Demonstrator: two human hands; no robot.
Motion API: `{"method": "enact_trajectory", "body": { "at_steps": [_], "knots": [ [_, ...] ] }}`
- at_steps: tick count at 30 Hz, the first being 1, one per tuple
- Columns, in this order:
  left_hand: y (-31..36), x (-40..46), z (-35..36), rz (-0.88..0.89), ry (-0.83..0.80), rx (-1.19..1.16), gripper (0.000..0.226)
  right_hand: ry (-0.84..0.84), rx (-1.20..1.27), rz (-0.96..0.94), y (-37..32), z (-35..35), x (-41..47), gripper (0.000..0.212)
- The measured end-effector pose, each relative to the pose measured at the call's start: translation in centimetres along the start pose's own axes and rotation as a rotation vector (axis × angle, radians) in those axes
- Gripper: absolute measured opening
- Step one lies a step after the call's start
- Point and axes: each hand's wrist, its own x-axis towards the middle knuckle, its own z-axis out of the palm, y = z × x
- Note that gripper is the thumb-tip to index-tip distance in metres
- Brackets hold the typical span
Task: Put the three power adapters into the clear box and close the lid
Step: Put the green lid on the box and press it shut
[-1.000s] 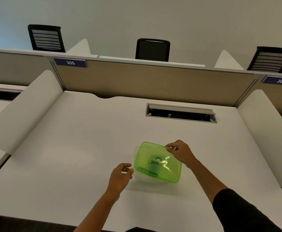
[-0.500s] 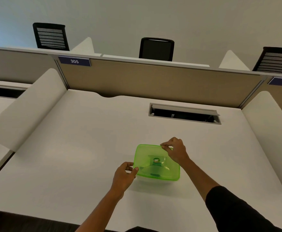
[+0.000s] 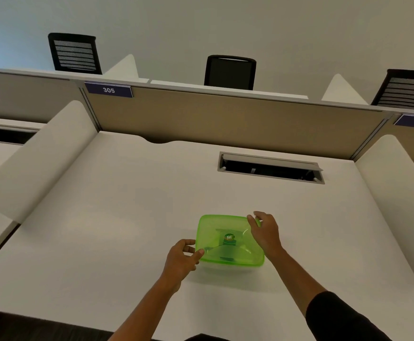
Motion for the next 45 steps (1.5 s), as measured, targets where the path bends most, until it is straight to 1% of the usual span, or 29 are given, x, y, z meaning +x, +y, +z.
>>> {"method": "enact_trajectory", "body": {
  "at_steps": [2, 5, 10, 14, 19, 22, 25, 29, 31, 34, 40, 45],
  "knots": [
    [-0.1, 0.2, 0.0, -0.01, -0.007, -0.019, 0.041, 0.023, 0.094, 0.109, 0.3, -0.2, -0.6, 0.033],
    [-0.1, 0.4, 0.0, -0.023, -0.016, -0.036, 0.038, 0.065, 0.243, 0.198, 0.5, -0.6, -1.1, 0.025],
    [0.0, 0.5, 0.1, -0.035, -0.028, -0.044, 0.037, 0.098, 0.343, 0.251, 0.6, -1.0, -1.2, 0.022],
    [0.1, 0.5, 0.3, -0.049, -0.028, -0.046, 0.037, 0.118, 0.375, 0.261, 1.2, -0.8, -1.0, 0.019],
    [0.1, 0.6, 0.5, -0.074, -0.024, -0.06, 0.038, 0.116, 0.384, 0.283, 1.6, -0.6, -0.7, 0.033],
    [0.0, 0.5, 0.6, -0.074, -0.024, -0.046, 0.04, 0.115, 0.363, 0.275, 1.1, -0.8, -0.8, 0.026],
    [-0.1, 0.3, 0.6, -0.083, -0.029, -0.058, 0.04, 0.112, 0.347, 0.275, 0.9, -0.9, -0.7, 0.028],
    [0.2, 0.4, 0.3, -0.108, -0.047, -0.069, 0.041, 0.115, 0.324, 0.279, 0.9, -0.9, -1.2, 0.045],
    [0.3, 0.6, 0.1, -0.119, -0.066, -0.078, 0.042, 0.088, 0.327, 0.312, 1.0, -1.2, -1.9, 0.049],
    [0.3, 0.6, -0.1, -0.127, -0.082, -0.095, 0.042, 0.013, 0.369, 0.353, 2.0, -2.0, -3.7, 0.038],
    [0.3, 0.6, 0.0, -0.138, -0.084, -0.104, 0.044, -0.174, 0.495, 0.371, 4.6, -4.9, -7.9, 0.033],
    [0.6, 0.7, 0.0, -0.124, -0.101, -0.099, 0.046, -0.258, 0.643, 0.427, 5.0, -5.9, -9.2, 0.046]
  ]
}}
